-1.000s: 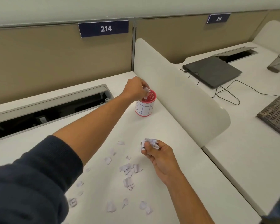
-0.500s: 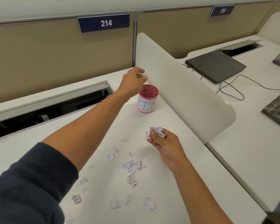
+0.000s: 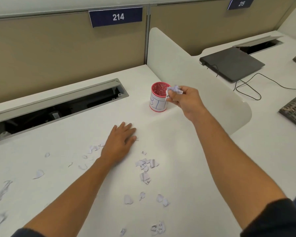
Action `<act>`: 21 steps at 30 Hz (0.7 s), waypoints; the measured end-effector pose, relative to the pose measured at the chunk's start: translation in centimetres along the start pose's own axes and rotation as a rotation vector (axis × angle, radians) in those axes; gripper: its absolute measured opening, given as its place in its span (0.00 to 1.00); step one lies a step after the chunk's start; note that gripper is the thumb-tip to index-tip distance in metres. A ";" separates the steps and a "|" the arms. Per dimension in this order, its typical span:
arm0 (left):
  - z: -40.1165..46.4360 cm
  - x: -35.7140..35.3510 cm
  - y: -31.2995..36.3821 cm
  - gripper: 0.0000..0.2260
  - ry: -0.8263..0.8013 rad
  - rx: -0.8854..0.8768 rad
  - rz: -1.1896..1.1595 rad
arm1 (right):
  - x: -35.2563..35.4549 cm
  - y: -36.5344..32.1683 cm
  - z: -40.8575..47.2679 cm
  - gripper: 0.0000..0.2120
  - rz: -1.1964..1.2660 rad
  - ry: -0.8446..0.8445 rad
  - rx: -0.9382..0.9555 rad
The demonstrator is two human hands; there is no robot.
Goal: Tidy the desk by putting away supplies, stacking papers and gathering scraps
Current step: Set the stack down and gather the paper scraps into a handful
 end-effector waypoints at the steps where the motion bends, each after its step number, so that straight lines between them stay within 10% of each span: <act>1: -0.2 -0.1 -0.1 0.21 0.023 -0.011 -0.002 | 0.2 -0.4 1.0 0.02 -0.057 0.005 0.016; 11: -0.1 -0.3 -0.1 0.22 0.096 -0.039 -0.011 | -3.2 -3.0 6.0 0.09 -1.129 -0.049 0.169; 21: -0.3 -0.2 0.1 0.24 0.105 -0.026 -0.044 | -4.7 -4.1 6.8 0.14 -1.437 -0.187 0.216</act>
Point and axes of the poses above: each hand's wrist, its own z-axis towards the middle knuckle, its own x-axis out of the back of the hand, y = z × x, the point moved 3 cm from there along z, towards the middle knuckle, and after that the axes turned 1 degree about -z, right-handed, at the moved point
